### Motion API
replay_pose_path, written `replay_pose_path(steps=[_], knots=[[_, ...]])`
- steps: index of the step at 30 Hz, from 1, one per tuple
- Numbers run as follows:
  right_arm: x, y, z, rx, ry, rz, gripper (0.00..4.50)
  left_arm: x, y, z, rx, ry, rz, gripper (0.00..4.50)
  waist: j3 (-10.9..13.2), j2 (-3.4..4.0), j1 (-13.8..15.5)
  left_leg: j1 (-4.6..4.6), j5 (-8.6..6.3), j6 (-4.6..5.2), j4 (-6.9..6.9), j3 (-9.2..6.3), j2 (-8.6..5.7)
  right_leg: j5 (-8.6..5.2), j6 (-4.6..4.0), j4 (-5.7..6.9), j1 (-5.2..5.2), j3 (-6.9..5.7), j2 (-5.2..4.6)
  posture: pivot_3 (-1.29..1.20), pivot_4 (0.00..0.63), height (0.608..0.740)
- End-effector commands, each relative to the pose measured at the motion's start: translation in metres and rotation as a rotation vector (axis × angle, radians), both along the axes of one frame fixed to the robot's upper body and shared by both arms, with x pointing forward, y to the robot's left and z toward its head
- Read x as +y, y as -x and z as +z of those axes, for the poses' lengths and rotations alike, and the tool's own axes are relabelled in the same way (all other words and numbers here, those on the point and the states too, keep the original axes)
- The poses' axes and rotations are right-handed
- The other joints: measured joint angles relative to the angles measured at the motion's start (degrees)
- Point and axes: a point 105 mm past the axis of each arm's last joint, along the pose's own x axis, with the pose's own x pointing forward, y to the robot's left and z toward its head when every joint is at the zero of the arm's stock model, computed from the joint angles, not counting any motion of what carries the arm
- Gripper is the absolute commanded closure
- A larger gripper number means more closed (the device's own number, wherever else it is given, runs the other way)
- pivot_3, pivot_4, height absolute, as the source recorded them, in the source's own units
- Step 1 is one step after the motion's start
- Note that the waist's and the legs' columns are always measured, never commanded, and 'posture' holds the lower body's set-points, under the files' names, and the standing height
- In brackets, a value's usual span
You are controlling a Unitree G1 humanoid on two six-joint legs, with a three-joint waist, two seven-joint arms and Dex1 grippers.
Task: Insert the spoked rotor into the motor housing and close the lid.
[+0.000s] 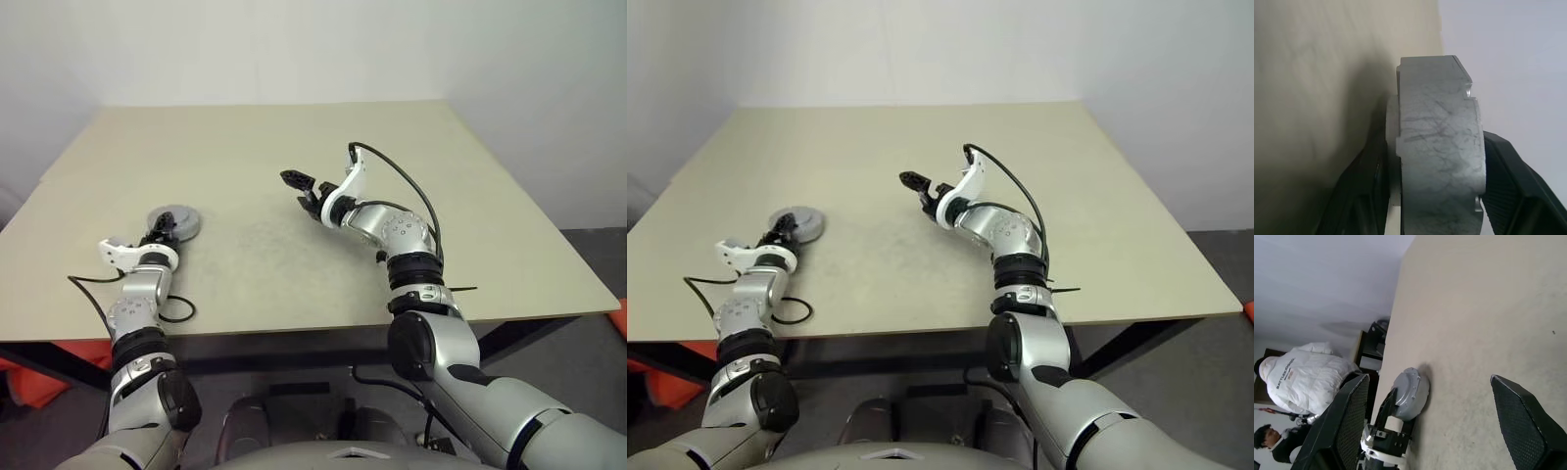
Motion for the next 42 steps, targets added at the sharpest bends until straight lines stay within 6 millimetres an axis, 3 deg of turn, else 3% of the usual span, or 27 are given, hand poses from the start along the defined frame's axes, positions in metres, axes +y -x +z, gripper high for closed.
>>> replay_pose_path(steps=[1,2,9,16,19,22,25,27,31,34,37,42], knots=[[0.004,-0.004,0.019,-0.065,-0.015,0.005,0.05,0.023,0.0,0.014,-0.003,-0.046,0.099,2.36,0.0,0.0,-0.1,0.02,0.01,-0.01,0.0,0.0,0.0,0.0,0.0,0.03,0.0,0.0,0.0,0.0,0.0,0.74],[0.004,-0.004,0.019,-0.065,-0.016,0.004,0.05,0.027,0.002,0.012,0.018,-0.056,0.115,2.36,0.0,0.0,-0.1,0.05,0.02,-0.03,0.0,0.0,0.0,0.0,0.0,0.05,0.0,0.01,0.0,0.0,0.0,0.74],[0.008,-0.005,0.019,-0.066,-0.01,0.016,0.0,0.058,0.017,0.003,0.133,-0.126,0.257,0.19,0.0,-0.01,-0.6,0.56,0.12,-0.2,-0.02,0.05,0.04,-0.26,0.05,0.22,0.2,0.1,0.01,0.0,0.0,0.74],[0.008,-0.007,0.016,-0.062,0.005,0.017,0.0,0.125,0.049,0.017,0.236,-0.243,0.536,0.19,0.0,-0.02,-1.9,0.86,0.22,-0.38,-0.04,0.02,0.12,-0.27,-0.01,0.33,0.27,0.22,0.33,0.0,0.0,0.74],[0.008,-0.008,0.016,-0.084,0.027,0.02,0.0,0.139,0.052,0.033,0.249,-0.358,0.572,0.19,0.0,-0.02,-1.3,0.74,0.23,-0.39,-0.05,0.02,0.12,-0.31,-0.08,0.31,0.23,0.21,0.4,0.0,0.0,0.74],[0.005,-0.01,0.019,-0.217,0.11,0.002,0.0,0.136,0.043,0.058,0.222,-0.567,0.54,0.19,0.0,-0.04,0.1,0.56,0.22,-0.37,-0.04,-0.01,0.11,-0.2,-0.25,0.3,0.18,0.2,0.32,0.0,0.0,0.74],[-0.002,-0.012,0.025,-0.444,0.27,-0.038,0.0,0.117,0.029,0.089,0.126,-0.812,0.487,0.19,0.0,-0.12,1.4,0.46,0.21,-0.35,-0.04,-0.02,0.05,-0.2,-0.23,0.3,0.2,0.13,0.02,0.0,0.0,0.74],[-0.01,-0.012,0.026,-0.577,0.389,-0.041,0.0,0.092,0.015,0.108,0.017,-0.931,0.388,0.19,0.0,-0.34,2.1,0.4,0.18,-0.31,0.02,-0.02,0.02,-0.26,-0.02,0.28,0.22,0.11,-0.05,0.0,0.0,0.74],[-0.027,0.002,0.021,-0.826,0.552,0.141,0.0,0.015,-0.004,0.143,-0.258,-1.15,0.067,0.19,0.0,-0.51,3.0,0.36,0.17,-0.29,0.19,-0.03,0.0,-0.08,-0.18,0.29,0.32,0.1,-0.12,0.0,0.0,0.74],[-0.045,0.002,0.016,-0.886,0.645,0.189,0.0,-0.029,-0.005,0.142,-0.355,-1.269,-0.162,0.19,0.1,-0.43,2.7,0.47,0.17,-0.29,0.22,0.0,0.01,-0.02,-0.31,0.38,0.33,0.12,-0.11,0.0,0.0,0.74],[-0.068,0.001,0.007,-0.927,0.774,0.247,0.0,-0.077,0.001,0.125,-0.42,-1.38,-0.438,0.19,0.1,-0.38,1.9,0.55,0.19,-0.32,0.21,0.03,0.05,0.02,-0.44,0.44,0.26,0.12,-0.05,0.0,0.0,0.74],[-0.082,0.0,-0.001,-0.937,0.85,0.275,0.0,-0.118,0.011,0.094,-0.452,-1.434,-0.68,0.19,0.1,-0.36,0.3,0.48,0.18,-0.27,0.22,0.08,0.06,0.09,-0.59,0.44,0.14,0.14,0.03,0.0,0.0,0.74]])
